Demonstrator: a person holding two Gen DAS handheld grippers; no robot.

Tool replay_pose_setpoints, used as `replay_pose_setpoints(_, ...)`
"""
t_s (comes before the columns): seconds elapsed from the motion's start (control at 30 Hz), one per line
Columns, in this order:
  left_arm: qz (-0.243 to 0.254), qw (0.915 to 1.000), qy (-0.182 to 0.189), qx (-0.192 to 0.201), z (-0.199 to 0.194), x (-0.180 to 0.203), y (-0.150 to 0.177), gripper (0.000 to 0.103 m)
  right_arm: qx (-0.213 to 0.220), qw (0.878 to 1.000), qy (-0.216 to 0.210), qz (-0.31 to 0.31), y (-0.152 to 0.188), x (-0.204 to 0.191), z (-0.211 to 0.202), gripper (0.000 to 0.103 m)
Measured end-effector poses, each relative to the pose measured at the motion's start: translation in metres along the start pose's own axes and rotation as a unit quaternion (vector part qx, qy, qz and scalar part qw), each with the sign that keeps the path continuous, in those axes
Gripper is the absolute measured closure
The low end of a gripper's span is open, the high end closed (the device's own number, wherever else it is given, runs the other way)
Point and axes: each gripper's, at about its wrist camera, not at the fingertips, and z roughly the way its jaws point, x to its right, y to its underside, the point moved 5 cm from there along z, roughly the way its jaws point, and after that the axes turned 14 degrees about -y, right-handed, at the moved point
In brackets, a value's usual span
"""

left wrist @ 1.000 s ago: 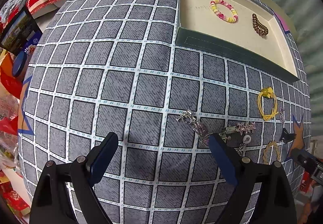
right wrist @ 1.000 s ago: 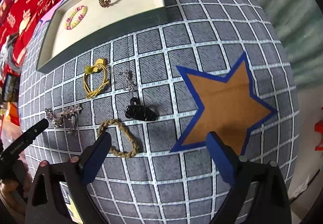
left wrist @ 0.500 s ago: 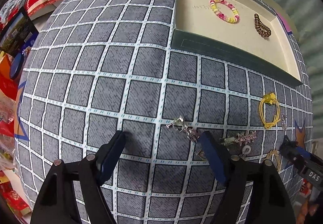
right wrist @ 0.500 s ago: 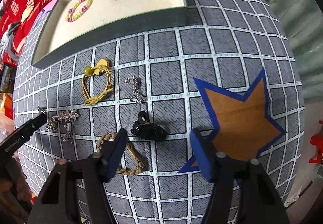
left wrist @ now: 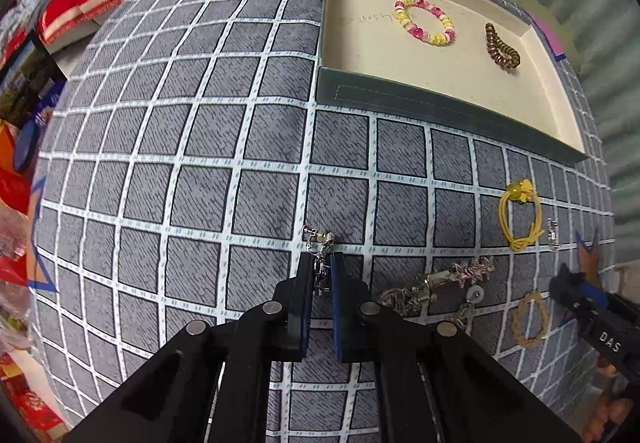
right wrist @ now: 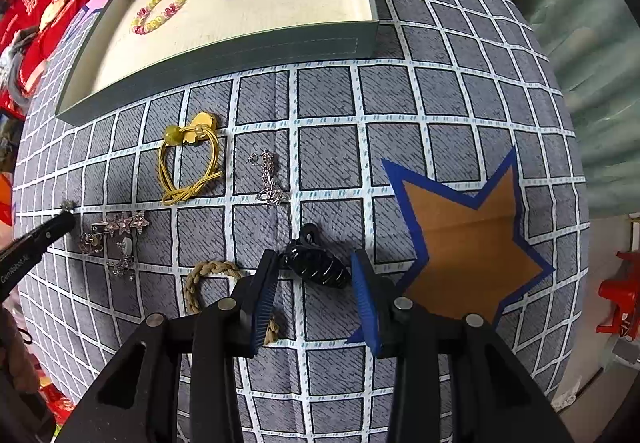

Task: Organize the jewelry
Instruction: 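Grasp silver pendant with left tool while right tool grasps black hair clip, then carry pendant into tray with left tool while right tool carries black clip there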

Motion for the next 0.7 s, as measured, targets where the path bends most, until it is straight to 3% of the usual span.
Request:
replay_pose_setpoints(0.4,-0.012,0.9989,0.042,0.018,-0.025,0.012,-0.015,0.086,0.009,0.997,-0.059,0.044,0.008,0.011,-0.033,0.062)
replay_pose_setpoints(0.7,0.013,0.9978,0.03,0.057,-0.058,0.027,-0.034,0.086,0.024,0.995,-0.078,0.056,0.0,0.015,-0.063,0.062)
